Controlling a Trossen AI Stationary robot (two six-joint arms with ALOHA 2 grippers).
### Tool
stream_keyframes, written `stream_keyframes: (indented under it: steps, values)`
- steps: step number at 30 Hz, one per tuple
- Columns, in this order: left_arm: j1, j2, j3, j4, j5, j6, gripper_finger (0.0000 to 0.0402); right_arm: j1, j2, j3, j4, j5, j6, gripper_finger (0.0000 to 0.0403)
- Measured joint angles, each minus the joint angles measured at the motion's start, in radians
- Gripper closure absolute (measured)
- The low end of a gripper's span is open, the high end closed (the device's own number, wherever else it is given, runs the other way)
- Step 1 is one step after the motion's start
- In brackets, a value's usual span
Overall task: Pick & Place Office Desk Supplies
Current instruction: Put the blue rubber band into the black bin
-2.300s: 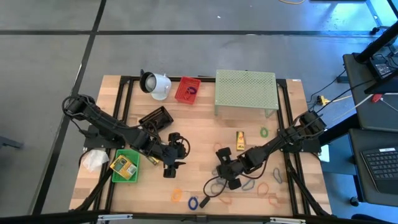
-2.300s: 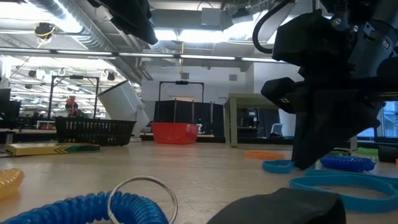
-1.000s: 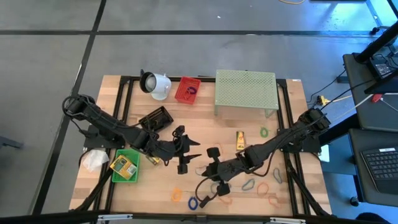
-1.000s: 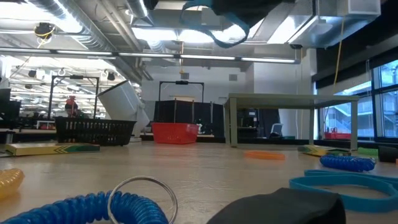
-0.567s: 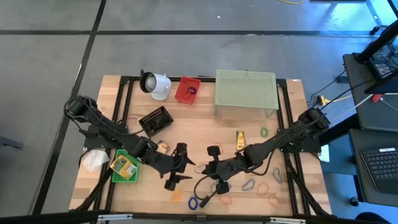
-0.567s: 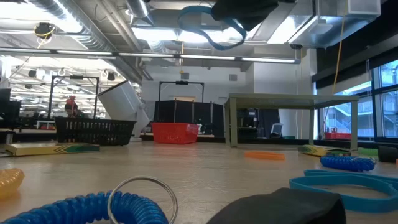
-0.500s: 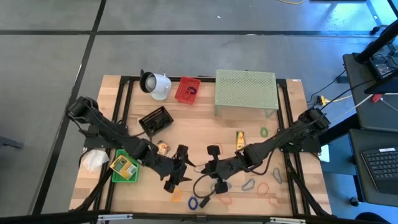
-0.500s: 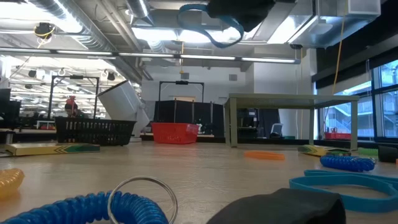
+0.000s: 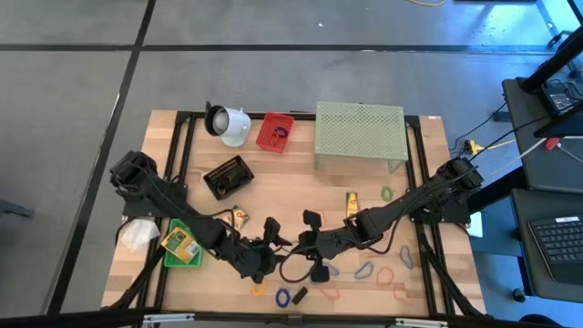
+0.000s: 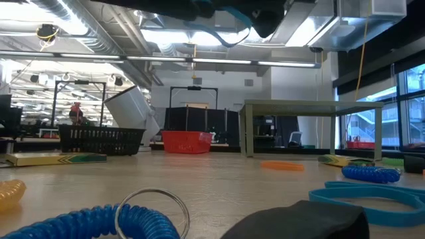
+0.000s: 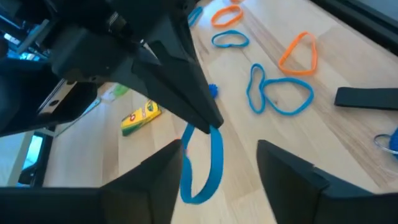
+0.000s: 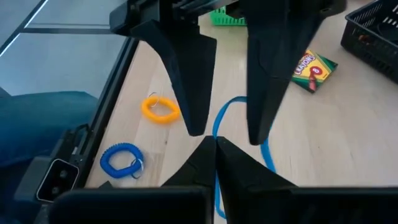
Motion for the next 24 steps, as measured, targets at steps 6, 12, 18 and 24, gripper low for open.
stream_keyframes:
  steps: [6, 12, 18, 24]
  values:
    - [-0.025, 0.0, 0.0, 0.001, -0.024, 0.033, 0.032, -0.001, 0.0, 0.0, 0.0, -0.003, 0.019, 0.0394]
    - [-0.028, 0.0, 0.0, 0.004, -0.004, 0.006, 0.0396, 0.0, 0.0, 0.0, 0.0, -0.004, 0.059, 0.0392]
    - [-0.024, 0.0, 0.0, 0.003, -0.008, -0.078, 0.0399, -0.014, 0.0, 0.0, 0.0, -0.069, 0.122, 0.0345]
    - [0.005, -0.004, 0.0, -0.024, -0.084, -0.202, 0.0399, -0.045, -0.025, -0.002, -0.019, -0.163, 0.132, 0.0249]
